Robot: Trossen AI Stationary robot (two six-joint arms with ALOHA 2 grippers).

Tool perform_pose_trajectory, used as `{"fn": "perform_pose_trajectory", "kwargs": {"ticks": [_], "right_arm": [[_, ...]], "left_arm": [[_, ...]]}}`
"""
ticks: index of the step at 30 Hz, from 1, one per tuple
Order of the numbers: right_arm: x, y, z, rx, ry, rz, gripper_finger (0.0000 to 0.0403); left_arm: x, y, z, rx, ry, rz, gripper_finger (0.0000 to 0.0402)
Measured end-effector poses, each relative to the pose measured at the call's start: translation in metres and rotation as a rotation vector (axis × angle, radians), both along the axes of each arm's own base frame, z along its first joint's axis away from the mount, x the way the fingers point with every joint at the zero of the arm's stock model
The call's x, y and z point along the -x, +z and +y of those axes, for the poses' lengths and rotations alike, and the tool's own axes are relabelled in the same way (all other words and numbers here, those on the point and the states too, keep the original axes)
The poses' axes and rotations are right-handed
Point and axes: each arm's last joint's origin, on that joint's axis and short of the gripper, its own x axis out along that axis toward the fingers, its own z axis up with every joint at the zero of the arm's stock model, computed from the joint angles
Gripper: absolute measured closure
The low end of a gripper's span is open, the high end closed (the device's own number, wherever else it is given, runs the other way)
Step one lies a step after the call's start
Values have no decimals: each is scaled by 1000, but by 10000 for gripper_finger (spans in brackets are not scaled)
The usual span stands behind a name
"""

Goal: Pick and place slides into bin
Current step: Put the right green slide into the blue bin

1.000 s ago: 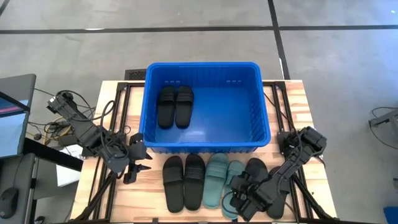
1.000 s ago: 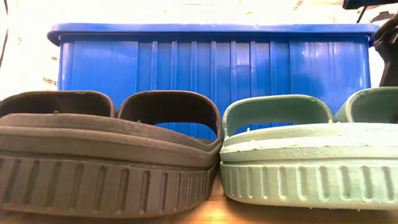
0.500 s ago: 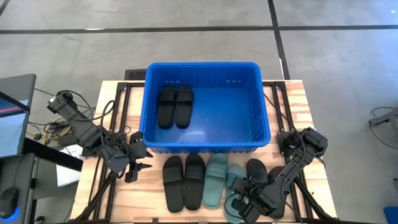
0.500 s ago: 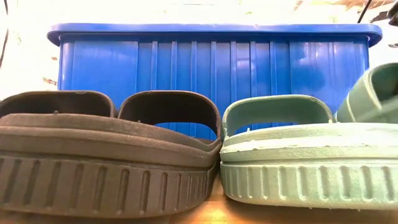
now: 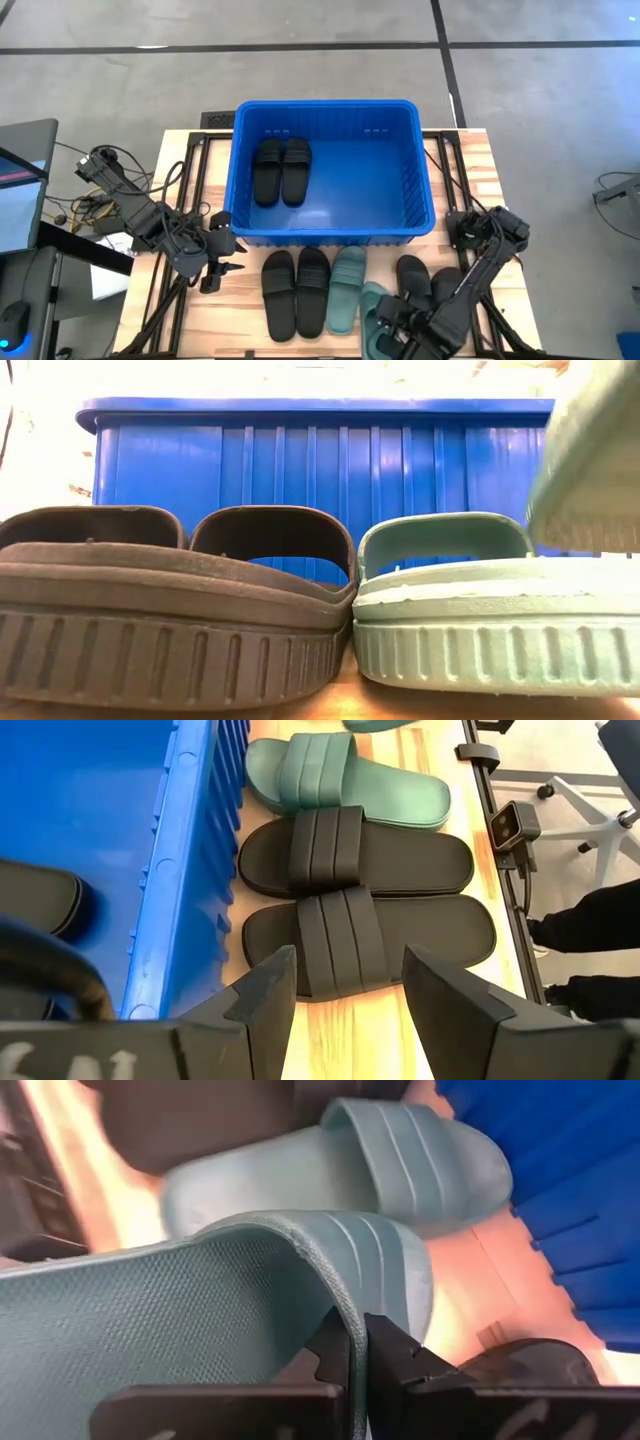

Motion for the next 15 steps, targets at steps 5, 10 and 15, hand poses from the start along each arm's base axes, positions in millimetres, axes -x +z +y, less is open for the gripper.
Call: {"fn": "perform_pose_trajectory", "kwargs": {"ticks": [5,10,15], "right_arm": [[-2,32,3,-37,17,-37,401],[-2,68,0,-9,8,-126,402],[-3,104,-15,74,-2,-223,402]], "left_arm": [[0,0,0,-4,-5,-1,230],[0,0,0,-4,-6,-1,230],[0,0,0,-4,-6,-1,230]]}}
